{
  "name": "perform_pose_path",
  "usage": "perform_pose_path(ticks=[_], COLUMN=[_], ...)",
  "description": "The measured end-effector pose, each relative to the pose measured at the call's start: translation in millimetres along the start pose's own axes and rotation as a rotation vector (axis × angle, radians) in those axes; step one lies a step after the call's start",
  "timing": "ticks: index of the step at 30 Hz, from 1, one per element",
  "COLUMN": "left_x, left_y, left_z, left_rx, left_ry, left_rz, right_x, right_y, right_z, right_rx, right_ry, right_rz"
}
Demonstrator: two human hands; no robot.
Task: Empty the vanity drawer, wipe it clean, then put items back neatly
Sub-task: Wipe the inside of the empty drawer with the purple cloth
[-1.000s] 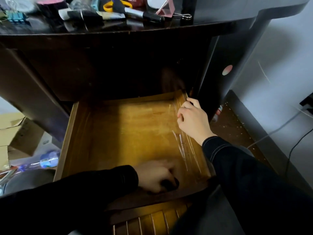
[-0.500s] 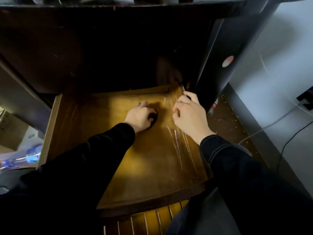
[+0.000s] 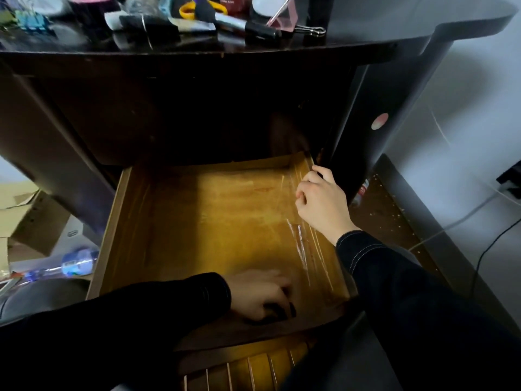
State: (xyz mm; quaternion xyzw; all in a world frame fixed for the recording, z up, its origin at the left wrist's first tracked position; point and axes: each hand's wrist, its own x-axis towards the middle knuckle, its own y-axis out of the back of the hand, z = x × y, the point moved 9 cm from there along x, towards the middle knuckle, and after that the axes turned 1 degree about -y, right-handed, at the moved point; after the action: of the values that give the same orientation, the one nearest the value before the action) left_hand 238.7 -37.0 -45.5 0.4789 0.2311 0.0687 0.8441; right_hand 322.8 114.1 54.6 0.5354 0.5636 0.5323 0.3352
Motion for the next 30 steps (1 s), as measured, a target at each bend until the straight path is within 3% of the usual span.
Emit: perform_pose_path(ticks=[5, 9, 13, 15, 22, 30], left_x=[10, 9, 7, 10, 8, 18], left_y=[24, 71, 89, 82, 8, 8], left_z=[-19, -98, -141, -125, 1, 7], left_rx=[0.077, 0.099, 0.072, 0.053, 0.052, 0.065], left_ry=[0.041, 0.325, 0.509, 0.451, -0.045, 0.036], left_rz=[0.223, 0.429, 0.485, 0.439, 0.09, 0.114], right_x=[1, 1, 2, 2, 0, 0], right_y=[-1, -1, -1, 0, 1, 1], right_z=[1, 1, 2, 2, 0, 0], right_rx=[0.02, 0.025, 0.03, 0.028, 0.01, 0.013], right_ry=[0.003, 0.008, 0.001, 0.0, -0.011, 0.001], right_rz=[0.02, 0.03, 0.021, 0.011, -0.002, 0.015])
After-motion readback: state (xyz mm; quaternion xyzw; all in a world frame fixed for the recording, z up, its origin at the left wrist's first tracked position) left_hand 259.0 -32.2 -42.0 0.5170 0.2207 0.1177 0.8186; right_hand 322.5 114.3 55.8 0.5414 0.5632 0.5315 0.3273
